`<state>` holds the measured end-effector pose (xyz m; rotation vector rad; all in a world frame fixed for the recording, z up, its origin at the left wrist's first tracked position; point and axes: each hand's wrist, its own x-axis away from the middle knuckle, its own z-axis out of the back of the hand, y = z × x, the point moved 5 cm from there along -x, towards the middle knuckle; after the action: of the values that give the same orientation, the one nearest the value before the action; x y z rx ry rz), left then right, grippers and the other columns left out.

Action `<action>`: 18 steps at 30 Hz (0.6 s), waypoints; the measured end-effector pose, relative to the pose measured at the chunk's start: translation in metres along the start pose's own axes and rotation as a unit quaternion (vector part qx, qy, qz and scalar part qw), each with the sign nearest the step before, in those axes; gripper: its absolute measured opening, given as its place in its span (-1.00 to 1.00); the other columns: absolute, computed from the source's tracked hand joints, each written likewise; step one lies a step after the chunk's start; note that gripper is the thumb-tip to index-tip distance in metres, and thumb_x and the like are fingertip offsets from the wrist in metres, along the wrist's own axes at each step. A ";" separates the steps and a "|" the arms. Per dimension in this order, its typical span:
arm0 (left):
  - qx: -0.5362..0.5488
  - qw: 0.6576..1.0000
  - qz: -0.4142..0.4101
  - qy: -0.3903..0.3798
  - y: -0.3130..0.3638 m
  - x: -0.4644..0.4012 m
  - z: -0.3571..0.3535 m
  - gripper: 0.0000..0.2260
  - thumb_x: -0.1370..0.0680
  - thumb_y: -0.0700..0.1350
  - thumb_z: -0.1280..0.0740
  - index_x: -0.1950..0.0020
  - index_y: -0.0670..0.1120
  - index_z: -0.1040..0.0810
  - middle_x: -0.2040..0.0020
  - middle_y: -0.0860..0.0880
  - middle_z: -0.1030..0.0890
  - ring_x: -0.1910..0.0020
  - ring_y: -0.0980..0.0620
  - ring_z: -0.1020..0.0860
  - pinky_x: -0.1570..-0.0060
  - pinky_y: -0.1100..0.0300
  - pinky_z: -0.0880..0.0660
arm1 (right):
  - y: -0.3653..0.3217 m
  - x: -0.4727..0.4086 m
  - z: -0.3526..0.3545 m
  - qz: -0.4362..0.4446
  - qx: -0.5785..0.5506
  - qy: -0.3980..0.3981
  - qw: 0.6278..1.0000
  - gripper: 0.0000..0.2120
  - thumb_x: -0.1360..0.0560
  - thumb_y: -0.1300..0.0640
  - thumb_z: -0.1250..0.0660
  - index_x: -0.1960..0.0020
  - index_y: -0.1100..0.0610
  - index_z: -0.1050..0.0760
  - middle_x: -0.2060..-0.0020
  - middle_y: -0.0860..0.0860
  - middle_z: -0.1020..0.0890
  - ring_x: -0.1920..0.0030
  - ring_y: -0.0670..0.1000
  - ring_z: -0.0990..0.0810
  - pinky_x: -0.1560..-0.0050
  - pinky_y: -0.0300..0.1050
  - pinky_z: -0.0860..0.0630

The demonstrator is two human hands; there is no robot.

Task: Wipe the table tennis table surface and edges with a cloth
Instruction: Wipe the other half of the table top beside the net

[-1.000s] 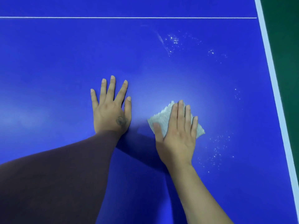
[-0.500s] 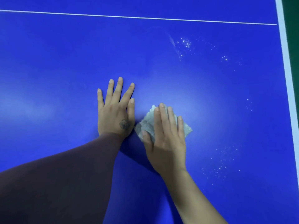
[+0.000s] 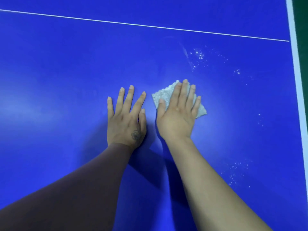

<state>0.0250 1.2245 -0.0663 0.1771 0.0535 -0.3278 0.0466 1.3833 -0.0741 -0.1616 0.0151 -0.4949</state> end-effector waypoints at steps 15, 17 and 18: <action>0.013 0.992 0.119 0.033 -0.017 -0.084 -0.009 -0.35 -0.70 0.38 -0.02 -0.73 0.09 -0.23 -0.75 -0.10 -0.12 -0.74 -0.21 -0.01 -0.67 -0.30 0.04 | 0.065 -0.005 0.009 -0.001 -0.007 -0.012 1.000 -0.28 -0.71 -0.24 0.08 -0.73 0.14 0.03 -0.73 0.04 0.03 -0.72 0.12 0.13 -0.69 0.23 0.08; 0.008 0.991 0.129 0.031 -0.018 -0.085 -0.014 -0.35 -0.70 0.38 -0.02 -0.73 0.11 -0.21 -0.76 -0.09 -0.11 -0.74 -0.20 0.01 -0.67 -0.28 0.06 | 0.054 -0.024 0.005 -0.031 -0.005 0.003 1.000 -0.28 -0.71 -0.22 0.10 -0.73 0.18 0.01 -0.73 0.08 0.01 -0.72 0.18 0.11 -0.68 0.27 0.10; 0.004 0.991 0.131 0.029 -0.018 -0.085 -0.013 -0.35 -0.70 0.38 -0.02 -0.73 0.12 -0.20 -0.76 -0.08 -0.11 -0.74 -0.20 0.01 -0.67 -0.28 0.06 | 0.045 -0.032 0.004 -0.039 -0.009 0.005 0.999 -0.28 -0.71 -0.21 0.09 -0.72 0.20 0.01 -0.72 0.10 0.01 -0.71 0.21 0.11 -0.67 0.28 0.11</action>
<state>-0.0613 1.2368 -0.0753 0.1991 0.0855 -0.0615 0.0395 1.4384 -0.0778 -0.1774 0.0234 -0.5742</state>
